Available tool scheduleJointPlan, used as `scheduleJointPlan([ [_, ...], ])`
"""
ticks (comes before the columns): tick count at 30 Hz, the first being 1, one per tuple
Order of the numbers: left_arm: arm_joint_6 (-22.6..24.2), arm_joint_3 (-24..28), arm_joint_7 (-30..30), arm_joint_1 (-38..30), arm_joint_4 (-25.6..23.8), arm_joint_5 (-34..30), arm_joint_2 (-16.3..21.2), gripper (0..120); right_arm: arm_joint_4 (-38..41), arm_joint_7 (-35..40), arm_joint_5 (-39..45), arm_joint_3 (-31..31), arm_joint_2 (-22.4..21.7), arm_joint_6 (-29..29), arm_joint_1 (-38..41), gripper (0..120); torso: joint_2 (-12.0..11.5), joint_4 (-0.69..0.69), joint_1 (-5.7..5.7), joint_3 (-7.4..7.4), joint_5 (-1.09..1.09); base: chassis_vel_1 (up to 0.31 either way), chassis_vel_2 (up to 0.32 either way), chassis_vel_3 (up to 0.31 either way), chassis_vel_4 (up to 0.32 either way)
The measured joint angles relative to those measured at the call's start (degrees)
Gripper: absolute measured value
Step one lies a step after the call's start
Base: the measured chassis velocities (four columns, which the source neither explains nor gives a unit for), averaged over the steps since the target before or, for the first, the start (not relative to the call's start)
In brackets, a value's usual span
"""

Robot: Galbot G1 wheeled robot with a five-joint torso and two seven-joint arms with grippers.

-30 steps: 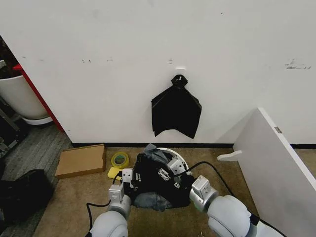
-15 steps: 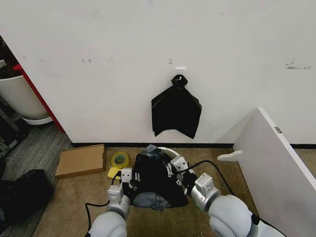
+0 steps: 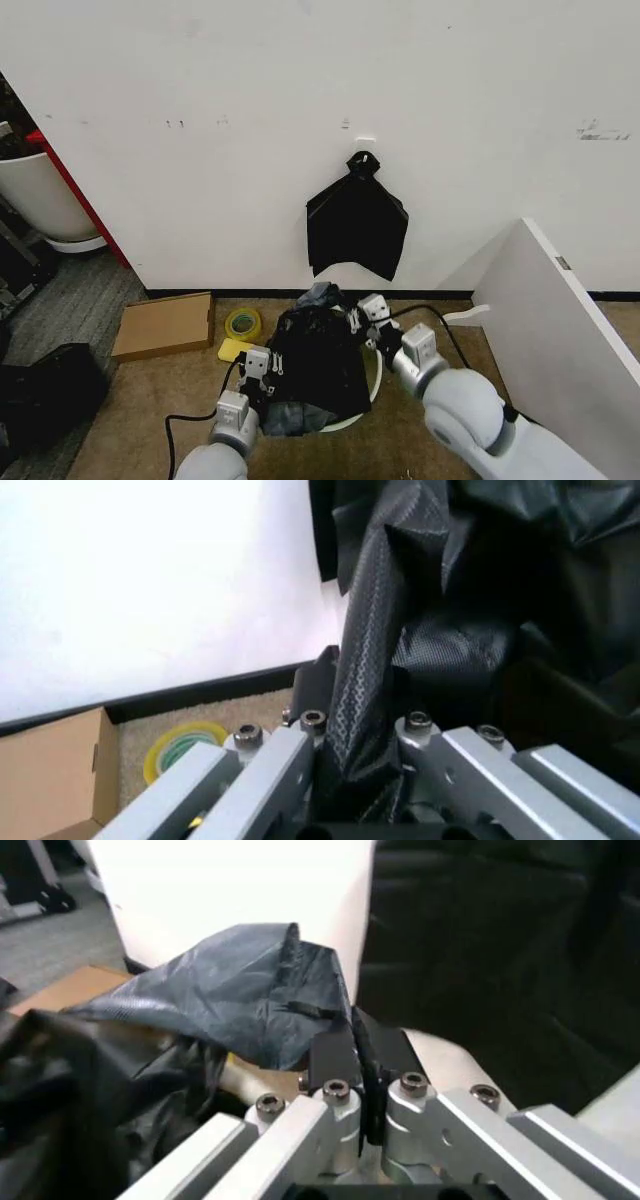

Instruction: Place the garbage bag over the trash bin.

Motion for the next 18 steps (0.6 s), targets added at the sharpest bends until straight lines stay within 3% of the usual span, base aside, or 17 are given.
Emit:
scheduleJointPlan([
  [9,-5.72,-0.56,2.66,-0.42,0.40,-0.43,0.39,3,-3.14,-0.33,4.81,0.95,-3.35,-1.81,1.63,0,0.00,-0.02,0.00,0.00,0.01,0.000,0.000,0.000,0.000],
  [18,-6.13,-0.42,3.98,0.16,0.48,0.22,1.31,3,-3.78,-1.56,6.80,1.70,-5.15,-0.14,4.48,0,0.00,-0.01,0.00,0.00,0.00,0.000,0.000,0.000,0.000],
])
